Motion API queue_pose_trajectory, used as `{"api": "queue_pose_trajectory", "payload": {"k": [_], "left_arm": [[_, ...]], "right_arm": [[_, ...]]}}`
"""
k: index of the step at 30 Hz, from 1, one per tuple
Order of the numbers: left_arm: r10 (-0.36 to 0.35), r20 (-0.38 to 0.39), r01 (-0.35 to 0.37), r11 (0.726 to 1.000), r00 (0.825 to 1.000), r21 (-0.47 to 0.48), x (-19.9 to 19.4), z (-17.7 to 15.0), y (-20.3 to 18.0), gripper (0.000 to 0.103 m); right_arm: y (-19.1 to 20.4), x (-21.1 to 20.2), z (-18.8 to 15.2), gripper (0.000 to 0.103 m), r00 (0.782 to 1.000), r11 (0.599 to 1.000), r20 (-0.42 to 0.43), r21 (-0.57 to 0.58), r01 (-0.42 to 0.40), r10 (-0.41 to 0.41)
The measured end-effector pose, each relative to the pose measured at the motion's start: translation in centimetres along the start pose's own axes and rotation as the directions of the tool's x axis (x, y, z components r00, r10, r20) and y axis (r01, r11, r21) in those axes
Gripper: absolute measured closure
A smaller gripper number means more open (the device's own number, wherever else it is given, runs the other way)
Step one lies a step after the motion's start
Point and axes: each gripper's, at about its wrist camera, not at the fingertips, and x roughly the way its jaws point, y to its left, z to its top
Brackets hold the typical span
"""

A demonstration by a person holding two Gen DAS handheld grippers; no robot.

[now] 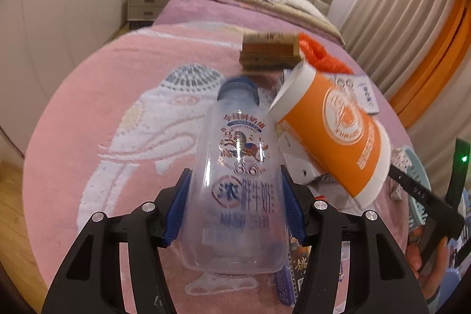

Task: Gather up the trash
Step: 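Grasp the clear milk bottle with the left tool while the right tool grasps the polka-dot tissue, then carry the bottle and tissue to the blue basket and release both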

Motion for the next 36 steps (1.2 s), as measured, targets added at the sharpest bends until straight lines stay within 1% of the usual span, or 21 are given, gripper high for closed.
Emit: {"api": "queue_pose_trajectory", "payload": {"k": [1, 2, 3, 6, 8, 11, 14, 17, 19, 23, 26, 28, 34, 36], "left_arm": [[-0.003, 0.014, 0.003, 1.0, 1.0, -0.002, -0.5, 0.1, 0.0, 0.049], [-0.006, 0.026, 0.006, 1.0, 1.0, -0.003, -0.9, 0.2, 0.0, 0.05], [-0.009, 0.042, 0.009, 1.0, 0.999, -0.002, -1.4, 0.3, -0.1, 0.05], [-0.026, 0.087, 0.026, 1.0, 0.996, 0.007, -2.8, 0.5, -0.8, 0.05], [-0.035, 0.117, 0.033, 0.999, 0.992, 0.019, -3.6, 0.7, -1.5, 0.05], [-0.053, 0.162, 0.048, 0.998, 0.985, 0.036, -4.9, 0.9, -2.7, 0.05], [-0.081, 0.211, 0.072, 0.996, 0.974, 0.052, -6.5, 1.1, -3.8, 0.05], [-0.098, 0.236, 0.082, 0.994, 0.967, 0.077, -7.2, 1.8, -5.2, 0.05], [-0.122, 0.25, 0.098, 0.989, 0.96, 0.107, -7.7, 2.1, -6.6, 0.05], [-0.18, 0.257, 0.137, 0.975, 0.95, 0.176, -7.8, 2.5, -10.4, 0.05], [-0.22, 0.239, 0.17, 0.962, 0.946, 0.215, -6.9, 2.6, -12.8, 0.05], [-0.259, 0.215, 0.204, 0.947, 0.942, 0.247, -5.9, 2.8, -15.2, 0.05], [-0.325, 0.168, 0.254, 0.905, 0.931, 0.341, -3.4, 2.1, -21.9, 0.05], [-0.354, 0.133, 0.286, 0.885, 0.926, 0.367, -2.3, 1.9, -24.2, 0.05]], "right_arm": [[-0.2, -0.2, 0.0, 0.087, 1.0, 1.0, 0.006, 0.003, -0.004, 0.004], [-0.2, -0.4, -0.1, 0.09, 1.0, 1.0, 0.012, 0.002, -0.006, 0.006], [-0.2, -0.6, -0.2, 0.096, 1.0, 1.0, 0.019, -0.001, -0.009, 0.009], [0.1, -1.7, -0.3, 0.098, 0.998, 1.0, 0.059, -0.022, -0.001, 0.002], [0.2, -2.7, -0.1, 0.098, 0.996, 0.999, 0.083, -0.033, -0.016, 0.018], [0.5, -4.1, 0.2, 0.098, 0.992, 0.998, 0.12, -0.051, -0.027, 0.033], [0.2, -5.4, 0.6, 0.098, 0.988, 0.998, 0.145, -0.051, -0.046, 0.053], [-0.1, -6.5, 0.8, 0.098, 0.984, 0.997, 0.166, -0.045, -0.058, 0.065], [-0.4, -7.2, 1.1, 0.098, 0.981, 0.997, 0.179, -0.036, -0.064, 0.07], [-1.6, -9.0, 1.6, 0.098, 0.974, 0.997, 0.214, -0.019, -0.069, 0.072], [-3.0, -10.1, 2.1, 0.098, 0.97, 0.998, 0.237, -0.004, -0.06, 0.059], [-4.4, -10.7, 2.3, 0.098, 0.967, 0.999, 0.25, 0.015, -0.051, 0.046], [-8.4, -11.7, 2.5, 0.098, 0.965, 0.997, 0.261, 0.076, -0.002, -0.018], [-10.2, -11.8, 2.4, 0.098, 0.965, 0.994, 0.259, 0.106, 0.007, -0.035]]}}
